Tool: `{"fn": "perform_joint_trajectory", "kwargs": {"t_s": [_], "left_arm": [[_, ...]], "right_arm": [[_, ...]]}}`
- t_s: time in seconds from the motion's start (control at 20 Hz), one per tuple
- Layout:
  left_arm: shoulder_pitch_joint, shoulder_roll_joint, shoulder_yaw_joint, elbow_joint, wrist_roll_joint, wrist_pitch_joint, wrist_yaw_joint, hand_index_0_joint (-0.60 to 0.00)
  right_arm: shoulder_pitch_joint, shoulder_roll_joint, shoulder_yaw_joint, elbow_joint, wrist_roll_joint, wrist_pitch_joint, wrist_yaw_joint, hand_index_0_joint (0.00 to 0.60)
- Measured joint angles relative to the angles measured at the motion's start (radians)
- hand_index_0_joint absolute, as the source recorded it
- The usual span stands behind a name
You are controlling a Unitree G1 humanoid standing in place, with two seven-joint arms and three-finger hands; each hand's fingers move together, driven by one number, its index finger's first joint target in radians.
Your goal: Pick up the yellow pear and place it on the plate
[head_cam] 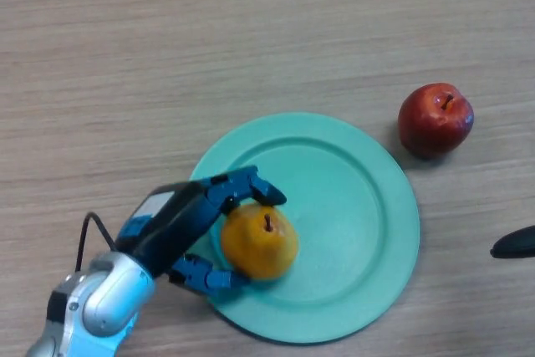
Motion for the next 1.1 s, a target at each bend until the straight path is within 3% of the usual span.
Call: {"fn": "perform_joint_trajectory", "kwargs": {"t_s": [0.05,0.15,0.2,0.25,0.35,0.4,0.5,0.95,1.1], "left_arm": [[-0.01,-0.015,0.001,0.011,-0.01,0.004,0.013,-0.6],[-0.018,-0.034,-0.028,-0.03,-0.155,0.144,0.025,-0.6],[-0.034,-0.046,-0.027,-0.018,-0.182,0.177,0.07,-0.451],[-0.039,-0.043,-0.026,-0.012,-0.194,0.177,0.081,-0.351],[-0.044,-0.043,-0.027,0.015,-0.199,0.186,0.083,-0.056],[-0.045,-0.043,-0.028,0.017,-0.199,0.206,0.083,0.0],[-0.05,-0.043,-0.027,0.018,-0.198,0.265,0.083,0.0],[-0.049,-0.042,-0.013,-0.006,-0.192,0.266,0.08,0.0],[-0.032,-0.016,0.029,-0.11,-0.205,0.288,0.062,0.0]], "right_arm": [[0.0,0.0,0.0,0.0,0.0,0.0,0.0,0.0],[0.006,0.001,0.0,0.0,0.0,0.0,0.0,0.0],[0.008,0.004,0.0,0.0,0.0,0.0,0.0,0.0],[0.011,0.006,-0.001,0.0,0.0,0.0,0.0,0.0],[0.014,0.007,-0.001,0.0,0.0,0.0,0.0,0.0],[0.014,0.007,-0.001,-0.002,0.0,0.0,0.0,0.0],[0.014,0.007,-0.001,-0.005,0.0,0.0,0.0,0.0],[0.001,0.007,0.0,0.002,-0.004,0.0,0.0,0.0],[-0.004,0.007,0.0,0.021,-0.005,-0.007,0.0,0.0]]}}
